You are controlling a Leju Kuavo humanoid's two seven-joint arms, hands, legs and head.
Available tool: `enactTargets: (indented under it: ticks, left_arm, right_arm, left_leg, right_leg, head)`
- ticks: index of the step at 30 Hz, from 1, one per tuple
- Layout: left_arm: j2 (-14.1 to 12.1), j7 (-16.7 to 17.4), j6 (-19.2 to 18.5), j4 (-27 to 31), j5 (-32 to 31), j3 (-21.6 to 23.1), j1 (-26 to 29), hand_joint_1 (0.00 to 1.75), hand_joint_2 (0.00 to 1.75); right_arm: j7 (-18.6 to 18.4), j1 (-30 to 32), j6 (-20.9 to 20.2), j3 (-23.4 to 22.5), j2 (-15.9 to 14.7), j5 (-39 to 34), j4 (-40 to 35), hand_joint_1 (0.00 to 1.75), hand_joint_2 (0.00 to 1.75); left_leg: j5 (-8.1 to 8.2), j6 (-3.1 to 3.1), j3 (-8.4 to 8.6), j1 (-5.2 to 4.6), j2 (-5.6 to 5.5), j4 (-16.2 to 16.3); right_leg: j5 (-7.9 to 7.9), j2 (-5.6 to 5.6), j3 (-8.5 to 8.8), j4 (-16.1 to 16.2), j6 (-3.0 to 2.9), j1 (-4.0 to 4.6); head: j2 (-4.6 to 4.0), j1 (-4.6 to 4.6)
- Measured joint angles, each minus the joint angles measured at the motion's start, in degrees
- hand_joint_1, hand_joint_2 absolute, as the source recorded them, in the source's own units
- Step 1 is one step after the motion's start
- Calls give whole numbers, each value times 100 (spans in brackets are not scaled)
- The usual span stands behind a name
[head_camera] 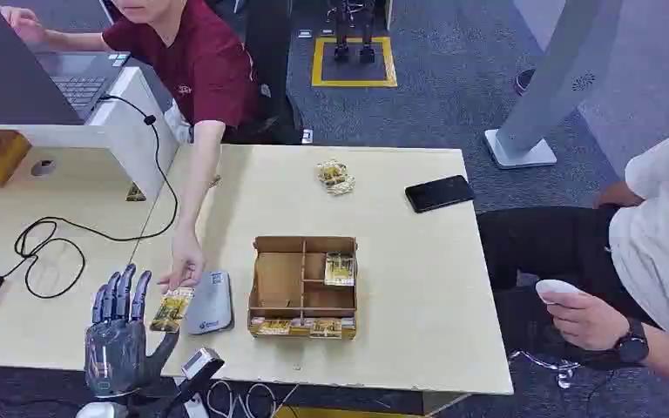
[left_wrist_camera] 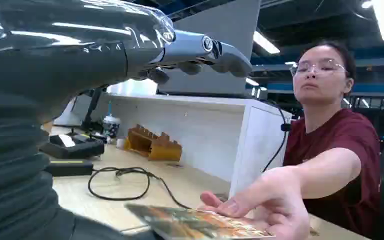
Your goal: Pass the card to the sensor for recognition and then transmit it.
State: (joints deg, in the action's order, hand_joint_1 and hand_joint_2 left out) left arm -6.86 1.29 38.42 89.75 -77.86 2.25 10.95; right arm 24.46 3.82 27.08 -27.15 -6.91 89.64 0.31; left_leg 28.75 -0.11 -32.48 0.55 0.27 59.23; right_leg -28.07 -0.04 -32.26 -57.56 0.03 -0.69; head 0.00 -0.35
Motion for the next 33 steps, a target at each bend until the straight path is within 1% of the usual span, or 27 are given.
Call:
enactTargets:
  ticks: [3, 9, 16, 26, 29, 33]
  left_arm:
    - [-42, 33, 0, -55, 29, 0, -7, 175, 175]
    - [-87, -4, 0, -103, 101, 5, -5, 175, 175]
    - [-103, -11, 0, -103, 140, 9, -5, 175, 175]
    - [-186, -157, 0, -103, 354, 109, 6, 175, 175]
    - [-195, -175, 0, -103, 527, 175, 5, 175, 175]
    - [-212, -271, -17, -96, 1182, 300, 1, 175, 175]
  right_arm:
    - [2, -4, 0, -11, 0, 4, 0, 0, 175]
    - [20, -11, 11, -17, -13, 4, 0, 0, 175]
    - [22, -14, 20, -17, -15, 4, 0, 0, 175]
    - [26, -16, 20, -17, -15, 4, 0, 0, 175]
    - [33, -26, 15, -17, -17, 4, 0, 0, 175]
    - [15, -39, 20, -17, -17, 4, 0, 0, 175]
  left_leg:
    - [0, 0, 1, 0, 0, 0]
    - [0, 0, 0, 0, 0, 0]
    - [0, 0, 0, 0, 0, 0]
    - [0, 0, 0, 0, 0, 0]
    - [0, 0, 0, 0, 0, 0]
    - [0, 0, 1, 0, 0, 0]
  right_leg:
    - [0, 0, 0, 0, 0, 0]
    - [0, 0, 0, 0, 0, 0]
    - [0, 0, 0, 0, 0, 0]
    - [0, 0, 0, 0, 0, 0]
    - [0, 0, 0, 0, 0, 0]
    - [0, 1, 0, 0, 0, 0]
  head:
    - [-2, 0]
    - [0, 2]
    - [0, 0]
    - [0, 0]
    - [0, 0]
    - [0, 0]
